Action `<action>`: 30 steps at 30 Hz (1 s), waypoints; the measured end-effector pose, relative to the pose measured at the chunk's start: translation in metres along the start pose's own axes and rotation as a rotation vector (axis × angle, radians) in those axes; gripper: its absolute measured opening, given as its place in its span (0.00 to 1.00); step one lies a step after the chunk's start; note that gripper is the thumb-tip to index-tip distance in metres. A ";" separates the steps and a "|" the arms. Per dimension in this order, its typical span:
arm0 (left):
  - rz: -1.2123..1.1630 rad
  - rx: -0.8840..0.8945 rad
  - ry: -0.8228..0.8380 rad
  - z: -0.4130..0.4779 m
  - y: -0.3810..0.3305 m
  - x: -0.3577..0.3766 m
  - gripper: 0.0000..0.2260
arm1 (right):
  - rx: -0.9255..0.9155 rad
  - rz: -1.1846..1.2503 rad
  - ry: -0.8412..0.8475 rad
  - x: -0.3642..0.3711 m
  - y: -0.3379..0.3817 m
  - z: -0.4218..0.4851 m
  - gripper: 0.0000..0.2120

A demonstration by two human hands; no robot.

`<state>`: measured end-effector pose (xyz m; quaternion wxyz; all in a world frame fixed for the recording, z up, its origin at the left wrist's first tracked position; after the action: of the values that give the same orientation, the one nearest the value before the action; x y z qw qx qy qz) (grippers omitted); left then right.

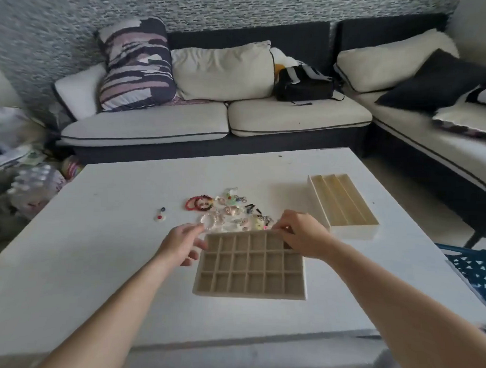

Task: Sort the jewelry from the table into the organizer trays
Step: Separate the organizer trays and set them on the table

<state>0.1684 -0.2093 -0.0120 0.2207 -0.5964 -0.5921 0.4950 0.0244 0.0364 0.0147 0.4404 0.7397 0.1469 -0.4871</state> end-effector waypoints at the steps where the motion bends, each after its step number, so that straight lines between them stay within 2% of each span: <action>1: 0.087 -0.007 -0.004 -0.008 0.011 -0.004 0.10 | -0.025 -0.015 0.035 0.013 0.011 0.002 0.10; 5: 0.419 0.010 0.001 -0.021 0.046 -0.013 0.04 | -0.075 -0.067 0.139 0.055 0.043 0.008 0.11; 12: 0.836 -0.046 -0.030 -0.006 0.079 -0.023 0.10 | -0.022 -0.063 0.169 0.079 0.041 0.026 0.12; 18: 0.848 -0.019 -0.079 0.017 0.075 -0.014 0.13 | 0.129 -0.111 0.282 0.097 0.014 0.044 0.14; 20: 0.839 -0.032 -0.083 0.024 0.070 -0.014 0.13 | 0.136 -0.100 0.320 0.097 0.010 0.049 0.15; 23: 0.795 -0.109 -0.013 0.035 0.061 -0.020 0.09 | 0.115 -0.045 0.360 0.088 0.004 0.064 0.11; 26: 0.775 -0.124 0.055 0.050 0.044 -0.029 0.04 | 0.162 -0.049 0.201 0.059 -0.009 0.086 0.11; 30: 0.686 -0.004 0.022 0.068 0.026 -0.033 0.03 | 0.189 -0.008 0.100 0.041 -0.018 0.110 0.16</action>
<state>0.1291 -0.2666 -0.0513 0.0467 -0.7666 -0.3557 0.5326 -0.0325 -0.0492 -0.0445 0.3587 0.8007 0.1249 -0.4632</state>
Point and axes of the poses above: each hand's wrist, its own z-axis towards the middle knuckle, its own x-axis out of the palm, y = z × x, the point moved 7 cm from there along z, towards the middle knuckle, and after that the axes turned 14 degrees about y, right-handed, at the moved point
